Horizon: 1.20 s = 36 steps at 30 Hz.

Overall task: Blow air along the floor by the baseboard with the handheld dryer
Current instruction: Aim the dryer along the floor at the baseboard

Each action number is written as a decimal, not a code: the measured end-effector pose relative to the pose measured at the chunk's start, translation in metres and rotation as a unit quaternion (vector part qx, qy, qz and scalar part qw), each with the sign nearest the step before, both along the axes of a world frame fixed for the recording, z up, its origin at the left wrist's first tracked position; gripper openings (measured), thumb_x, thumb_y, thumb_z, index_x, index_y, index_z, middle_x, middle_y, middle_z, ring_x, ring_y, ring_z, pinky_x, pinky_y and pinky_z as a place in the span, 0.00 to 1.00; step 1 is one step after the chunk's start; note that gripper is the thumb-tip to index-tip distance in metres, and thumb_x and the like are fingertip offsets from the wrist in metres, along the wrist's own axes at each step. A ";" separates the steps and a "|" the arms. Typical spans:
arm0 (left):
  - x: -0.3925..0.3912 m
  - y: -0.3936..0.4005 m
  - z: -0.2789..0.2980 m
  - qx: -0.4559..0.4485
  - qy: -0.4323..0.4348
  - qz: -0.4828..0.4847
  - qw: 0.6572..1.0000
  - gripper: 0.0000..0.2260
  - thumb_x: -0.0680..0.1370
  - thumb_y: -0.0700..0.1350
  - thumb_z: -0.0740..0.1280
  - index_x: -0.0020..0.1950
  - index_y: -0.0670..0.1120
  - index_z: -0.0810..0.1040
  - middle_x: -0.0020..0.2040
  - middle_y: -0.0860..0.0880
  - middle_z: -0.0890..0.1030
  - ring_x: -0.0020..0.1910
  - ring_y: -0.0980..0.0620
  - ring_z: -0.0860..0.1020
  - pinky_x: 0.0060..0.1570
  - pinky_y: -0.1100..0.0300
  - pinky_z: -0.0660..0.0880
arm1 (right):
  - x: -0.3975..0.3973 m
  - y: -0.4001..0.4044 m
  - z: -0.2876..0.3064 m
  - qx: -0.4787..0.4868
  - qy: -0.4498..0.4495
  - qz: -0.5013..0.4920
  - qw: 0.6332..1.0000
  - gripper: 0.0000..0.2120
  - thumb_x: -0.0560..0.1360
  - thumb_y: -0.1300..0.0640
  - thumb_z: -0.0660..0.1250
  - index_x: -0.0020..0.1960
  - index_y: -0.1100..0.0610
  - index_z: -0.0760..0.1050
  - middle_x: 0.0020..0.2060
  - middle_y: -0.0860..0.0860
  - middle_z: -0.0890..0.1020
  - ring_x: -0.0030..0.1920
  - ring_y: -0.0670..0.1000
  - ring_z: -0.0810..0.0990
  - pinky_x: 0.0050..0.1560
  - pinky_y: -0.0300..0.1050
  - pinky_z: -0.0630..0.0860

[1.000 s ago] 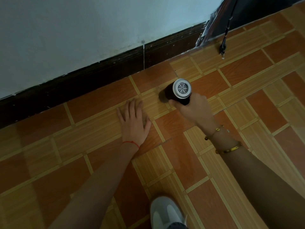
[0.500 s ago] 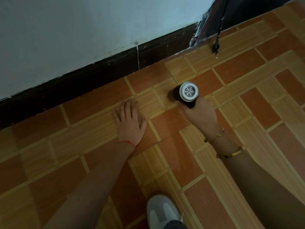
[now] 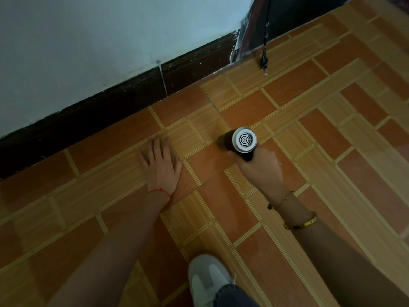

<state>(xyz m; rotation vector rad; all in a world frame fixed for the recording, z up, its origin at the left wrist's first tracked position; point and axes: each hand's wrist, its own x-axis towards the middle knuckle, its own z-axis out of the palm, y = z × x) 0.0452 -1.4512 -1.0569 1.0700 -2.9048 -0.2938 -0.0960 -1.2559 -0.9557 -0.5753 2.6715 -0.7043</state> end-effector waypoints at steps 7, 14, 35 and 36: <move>-0.009 0.018 0.007 0.009 0.004 -0.038 0.999 0.28 0.81 0.55 0.51 0.77 0.43 0.63 0.76 0.38 0.65 0.77 0.38 0.61 0.75 0.32 0.53 | 0.011 0.025 0.001 0.015 -0.017 -0.030 0.999 0.21 0.72 0.36 0.67 0.45 0.54 0.69 0.29 0.46 0.72 0.29 0.48 0.74 0.28 0.44 0.68; -0.026 0.044 0.008 0.013 0.000 -0.102 0.995 0.27 0.80 0.55 0.57 0.76 0.44 0.64 0.76 0.38 0.66 0.76 0.37 0.63 0.73 0.30 0.55 | 0.031 0.043 0.002 0.021 -0.051 -0.029 0.998 0.21 0.71 0.34 0.66 0.43 0.52 0.68 0.30 0.46 0.73 0.32 0.51 0.75 0.30 0.43 0.65; -0.074 0.070 0.008 0.034 0.008 -0.133 0.990 0.25 0.82 0.52 0.59 0.77 0.42 0.64 0.78 0.37 0.62 0.78 0.37 0.57 0.74 0.29 0.49 | 0.002 0.085 0.012 0.024 -0.030 -0.101 0.994 0.25 0.72 0.34 0.65 0.53 0.55 0.73 0.36 0.47 0.78 0.38 0.51 0.79 0.37 0.48 0.78; -0.077 0.066 0.009 0.029 0.009 -0.132 0.991 0.25 0.82 0.51 0.59 0.77 0.42 0.64 0.77 0.37 0.63 0.78 0.36 0.58 0.74 0.29 0.49 | -0.003 0.080 0.012 0.024 -0.028 -0.102 0.994 0.25 0.72 0.33 0.65 0.53 0.54 0.72 0.36 0.47 0.78 0.38 0.51 0.79 0.36 0.47 0.77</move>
